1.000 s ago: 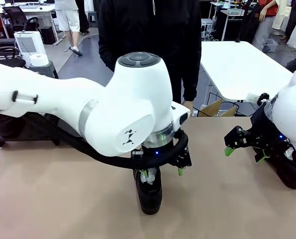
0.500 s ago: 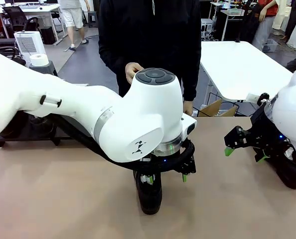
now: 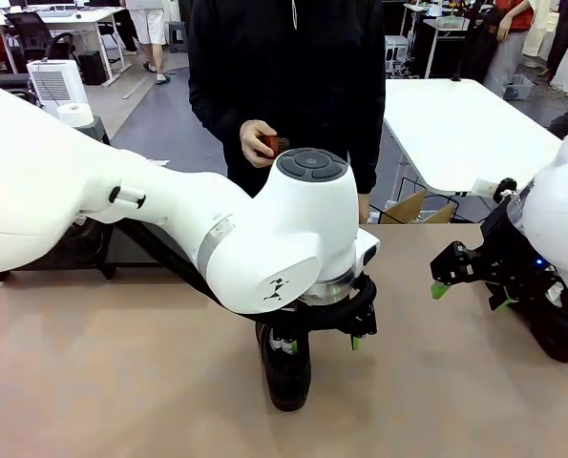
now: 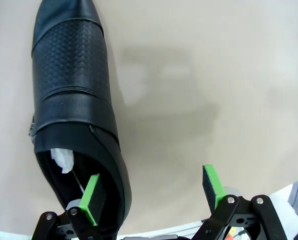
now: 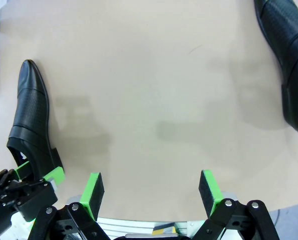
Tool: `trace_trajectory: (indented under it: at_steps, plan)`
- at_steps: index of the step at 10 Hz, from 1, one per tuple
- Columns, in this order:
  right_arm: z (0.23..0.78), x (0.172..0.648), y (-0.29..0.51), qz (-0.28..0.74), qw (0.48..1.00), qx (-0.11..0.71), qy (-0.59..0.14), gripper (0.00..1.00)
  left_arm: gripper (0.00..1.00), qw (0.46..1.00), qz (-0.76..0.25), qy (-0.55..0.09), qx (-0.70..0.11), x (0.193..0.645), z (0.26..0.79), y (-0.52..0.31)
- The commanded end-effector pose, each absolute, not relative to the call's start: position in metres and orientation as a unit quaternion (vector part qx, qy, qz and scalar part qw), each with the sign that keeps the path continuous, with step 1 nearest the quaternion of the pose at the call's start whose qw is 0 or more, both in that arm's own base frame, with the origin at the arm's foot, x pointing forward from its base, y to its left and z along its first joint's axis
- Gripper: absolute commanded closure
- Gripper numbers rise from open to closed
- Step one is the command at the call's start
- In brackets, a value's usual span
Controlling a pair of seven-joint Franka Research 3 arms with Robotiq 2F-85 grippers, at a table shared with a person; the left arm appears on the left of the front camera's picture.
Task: Organize the shoes by placing them on the stand.
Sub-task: Place the Shoe from the middle of the table onto the Shoes Stand.
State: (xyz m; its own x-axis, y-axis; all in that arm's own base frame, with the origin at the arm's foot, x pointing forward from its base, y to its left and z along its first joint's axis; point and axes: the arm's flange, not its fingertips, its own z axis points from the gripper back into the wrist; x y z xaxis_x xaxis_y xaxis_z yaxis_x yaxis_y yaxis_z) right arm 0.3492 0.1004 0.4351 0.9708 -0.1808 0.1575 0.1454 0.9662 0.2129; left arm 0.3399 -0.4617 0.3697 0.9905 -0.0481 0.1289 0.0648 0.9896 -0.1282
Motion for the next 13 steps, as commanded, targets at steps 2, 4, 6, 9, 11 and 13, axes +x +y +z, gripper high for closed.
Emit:
trace_trajectory:
  at_steps: [2, 4, 6, 9, 11, 13]
  plan:
    - [0.436, 0.349, 0.101, -0.078, 0.988, 0.1, -0.089, 0.0, 0.0, 0.997, 0.005, -0.07, -0.045, 0.351, 0.357, -0.47]
    - [0.436, 0.349, 0.101, -0.078, 0.988, 0.1, -0.089, 0.0, 0.27, 0.997, 0.006, -0.068, -0.031, 0.353, 0.35, -0.466]
    - [0.436, 0.349, 0.101, -0.078, 0.988, 0.1, -0.089, 0.0, 0.67, 0.998, 0.004, -0.064, -0.024, 0.353, 0.349, -0.465]
    - [0.436, 0.349, 0.101, -0.078, 0.988, 0.1, -0.089, 0.0, 1.0, 0.998, 0.0, -0.059, -0.017, 0.353, 0.349, -0.463]
    - [0.436, 0.349, 0.101, -0.078, 0.988, 0.1, -0.089, 0.0, 1.0, 0.998, 0.001, -0.059, -0.017, 0.353, 0.351, -0.46]
    - [0.436, 0.349, 0.101, -0.078, 0.988, 0.1, -0.089, 0.0, 1.0, 0.998, 0.004, -0.057, -0.015, 0.352, 0.349, -0.455]
